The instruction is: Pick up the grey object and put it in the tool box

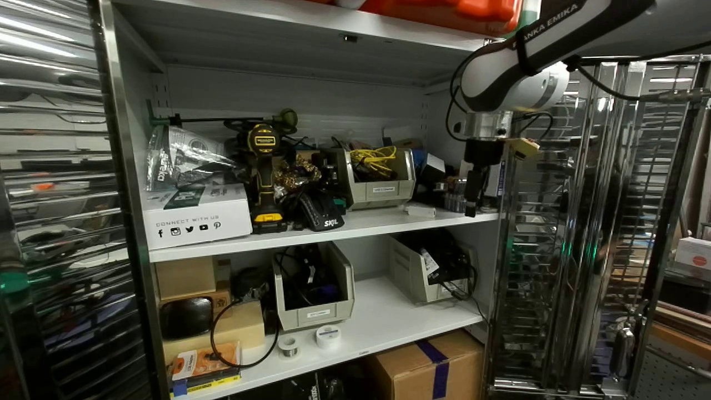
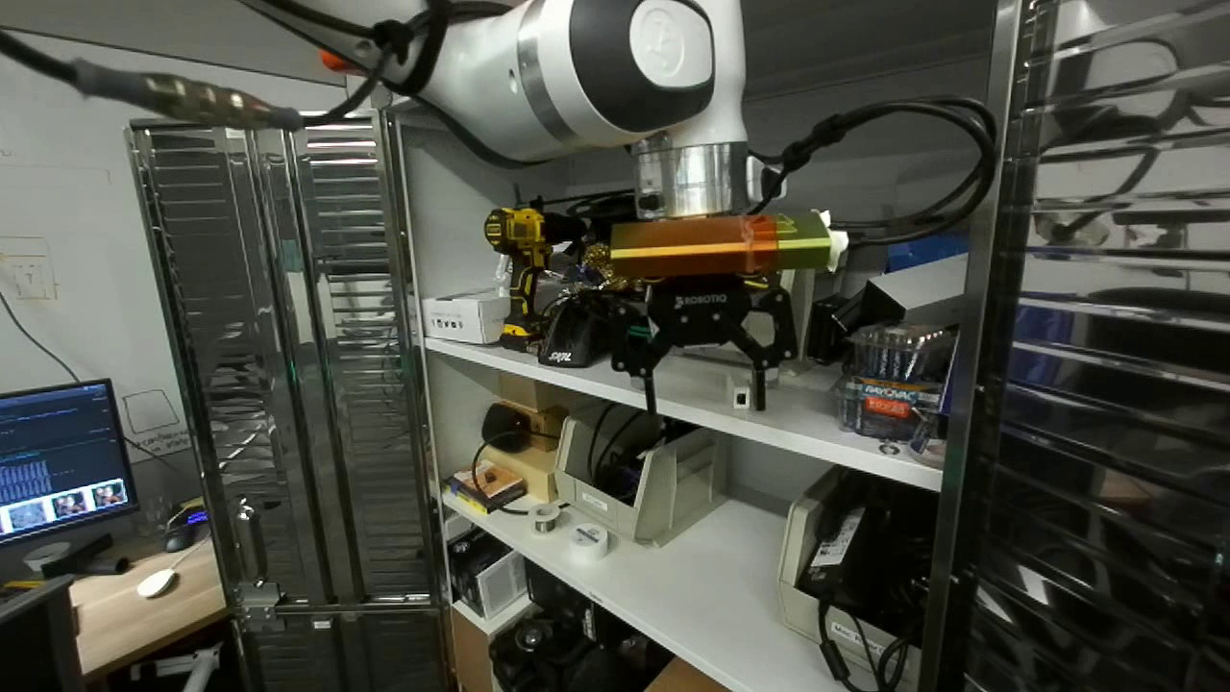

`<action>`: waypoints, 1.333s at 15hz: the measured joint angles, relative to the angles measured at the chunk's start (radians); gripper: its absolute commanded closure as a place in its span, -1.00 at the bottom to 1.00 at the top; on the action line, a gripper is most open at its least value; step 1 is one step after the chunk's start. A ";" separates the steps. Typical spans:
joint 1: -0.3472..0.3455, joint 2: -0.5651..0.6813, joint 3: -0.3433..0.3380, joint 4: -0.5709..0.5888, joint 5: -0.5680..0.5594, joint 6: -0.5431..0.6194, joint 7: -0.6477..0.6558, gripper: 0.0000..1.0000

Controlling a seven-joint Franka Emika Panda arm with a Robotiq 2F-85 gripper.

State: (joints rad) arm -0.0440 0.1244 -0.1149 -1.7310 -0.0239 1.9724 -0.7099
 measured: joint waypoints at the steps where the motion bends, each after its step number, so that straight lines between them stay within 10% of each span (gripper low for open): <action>1: -0.004 0.027 0.005 0.037 0.000 0.001 -0.025 -1.00; 13: -0.068 0.334 0.105 0.413 0.021 -0.008 -0.189 -0.96; 20: -0.088 0.425 0.143 0.564 0.065 -0.105 -0.207 0.28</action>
State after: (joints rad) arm -0.1324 0.5492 0.0283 -1.1670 0.0414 1.8672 -0.9172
